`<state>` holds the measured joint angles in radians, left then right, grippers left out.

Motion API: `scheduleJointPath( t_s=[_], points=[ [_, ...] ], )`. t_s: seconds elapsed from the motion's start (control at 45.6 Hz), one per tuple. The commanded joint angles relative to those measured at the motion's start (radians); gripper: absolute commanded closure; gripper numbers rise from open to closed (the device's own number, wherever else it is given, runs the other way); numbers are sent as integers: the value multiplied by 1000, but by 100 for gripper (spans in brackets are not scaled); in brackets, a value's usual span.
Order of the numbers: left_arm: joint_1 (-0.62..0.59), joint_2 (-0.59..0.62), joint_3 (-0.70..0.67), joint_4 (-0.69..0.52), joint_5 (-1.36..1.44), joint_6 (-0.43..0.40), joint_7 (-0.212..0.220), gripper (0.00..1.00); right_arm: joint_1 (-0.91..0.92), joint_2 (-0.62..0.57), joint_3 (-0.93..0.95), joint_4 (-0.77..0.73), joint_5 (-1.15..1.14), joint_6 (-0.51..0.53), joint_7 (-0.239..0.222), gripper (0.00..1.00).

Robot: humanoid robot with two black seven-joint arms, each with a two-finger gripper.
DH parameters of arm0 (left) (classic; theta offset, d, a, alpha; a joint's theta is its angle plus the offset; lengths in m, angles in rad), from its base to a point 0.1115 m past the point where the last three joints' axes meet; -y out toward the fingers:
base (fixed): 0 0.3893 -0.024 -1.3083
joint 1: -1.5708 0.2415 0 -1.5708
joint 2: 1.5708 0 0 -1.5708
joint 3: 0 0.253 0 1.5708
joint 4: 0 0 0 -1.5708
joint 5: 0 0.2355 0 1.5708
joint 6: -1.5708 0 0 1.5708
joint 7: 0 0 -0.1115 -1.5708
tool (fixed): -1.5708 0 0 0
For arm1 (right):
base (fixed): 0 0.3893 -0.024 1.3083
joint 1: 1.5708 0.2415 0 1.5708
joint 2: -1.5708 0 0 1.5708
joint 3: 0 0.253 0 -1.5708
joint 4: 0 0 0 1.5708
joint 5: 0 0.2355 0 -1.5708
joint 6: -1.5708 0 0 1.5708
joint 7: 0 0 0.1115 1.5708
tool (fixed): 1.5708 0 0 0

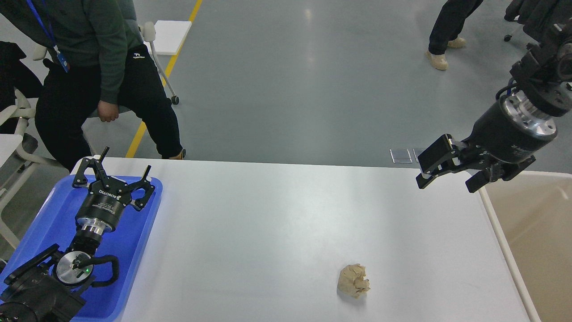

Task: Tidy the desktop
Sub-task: 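Move the open right gripper inward above the table toward the paper ball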

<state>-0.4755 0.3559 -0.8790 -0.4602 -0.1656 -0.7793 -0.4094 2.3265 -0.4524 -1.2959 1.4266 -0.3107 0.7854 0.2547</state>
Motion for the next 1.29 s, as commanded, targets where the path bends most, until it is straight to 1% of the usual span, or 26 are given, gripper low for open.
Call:
scheduleJointPath(
  t_s=[0.0, 0.175, 0.307, 0.438, 0.679, 1.03, 1.271],
  points=[
    [0, 0, 0, 0, 0, 0, 1, 1, 17, 1, 0, 12, 4, 0, 0, 0],
    [0, 0, 0, 0, 0, 0, 0, 1, 45, 67, 1, 14, 10, 0, 0, 0],
    [0, 0, 0, -2, 0, 0, 1, 1, 54, 132, -10, 5, 116, 0, 0, 0],
    [0, 0, 0, 0, 0, 0, 0, 1, 54, 159, -14, -2, 183, 0, -2, 0],
    [0, 0, 0, 0, 0, 0, 1, 1, 76, 182, -11, 3, 219, 0, -3, 0],
    [-2, 0, 0, 0, 0, 0, 1, 1, 114, 247, -11, -9, 220, 0, 1, 0],
    [-2, 0, 0, 0, 0, 0, 1, 1, 129, 319, -17, -6, 211, 0, 1, 0]
  ],
)
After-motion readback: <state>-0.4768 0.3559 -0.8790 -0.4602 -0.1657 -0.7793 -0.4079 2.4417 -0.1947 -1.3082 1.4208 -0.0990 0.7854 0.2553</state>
